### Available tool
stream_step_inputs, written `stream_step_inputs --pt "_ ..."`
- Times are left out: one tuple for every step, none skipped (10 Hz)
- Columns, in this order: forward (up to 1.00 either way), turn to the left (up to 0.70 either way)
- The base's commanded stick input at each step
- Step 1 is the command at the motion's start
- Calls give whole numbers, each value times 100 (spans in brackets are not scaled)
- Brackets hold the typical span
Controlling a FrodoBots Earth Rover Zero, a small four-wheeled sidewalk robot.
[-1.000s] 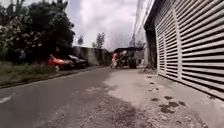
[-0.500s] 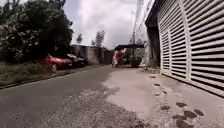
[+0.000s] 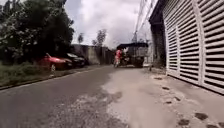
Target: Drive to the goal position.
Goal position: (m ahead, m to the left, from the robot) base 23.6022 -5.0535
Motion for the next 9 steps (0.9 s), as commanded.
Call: stream_step_inputs --pt "70 0" --pt "70 0" --pt "70 0" --pt "70 0" --pt "70 0" --pt "70 0" --pt "70 0" --pt "70 0" --pt "70 0"
